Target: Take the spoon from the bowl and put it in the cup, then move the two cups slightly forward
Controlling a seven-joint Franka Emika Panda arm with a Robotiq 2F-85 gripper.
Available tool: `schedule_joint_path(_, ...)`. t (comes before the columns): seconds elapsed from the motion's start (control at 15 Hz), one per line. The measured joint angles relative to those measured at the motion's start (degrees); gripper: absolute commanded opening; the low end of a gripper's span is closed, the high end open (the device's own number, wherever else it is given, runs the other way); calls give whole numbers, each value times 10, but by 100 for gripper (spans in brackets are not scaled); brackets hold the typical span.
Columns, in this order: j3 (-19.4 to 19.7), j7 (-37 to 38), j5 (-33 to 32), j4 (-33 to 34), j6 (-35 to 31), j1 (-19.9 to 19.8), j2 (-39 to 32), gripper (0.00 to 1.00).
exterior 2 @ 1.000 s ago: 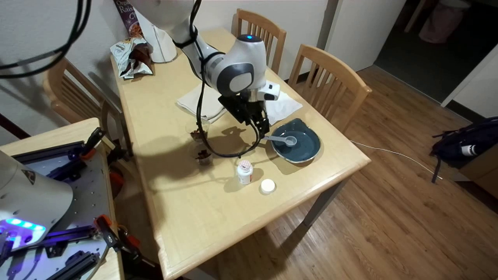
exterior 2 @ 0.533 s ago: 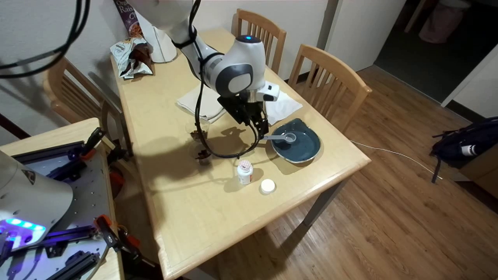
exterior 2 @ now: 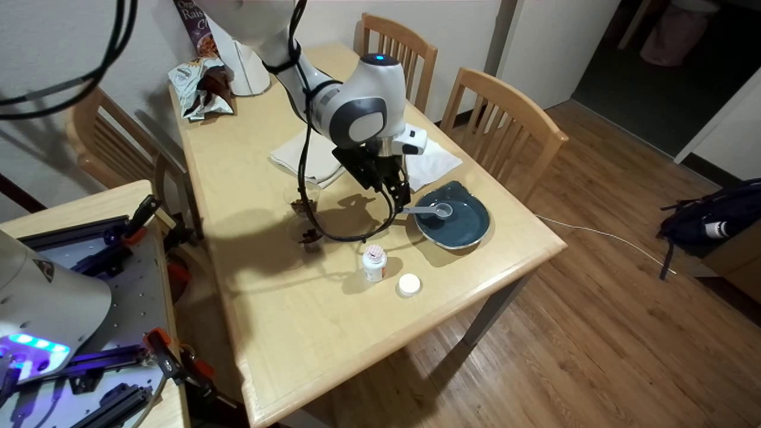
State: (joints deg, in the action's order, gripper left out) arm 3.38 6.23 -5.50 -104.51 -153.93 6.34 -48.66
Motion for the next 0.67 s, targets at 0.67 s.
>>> schedule_joint_path(0.67, 87, 190, 34, -9, -133, 76, -15, 100)
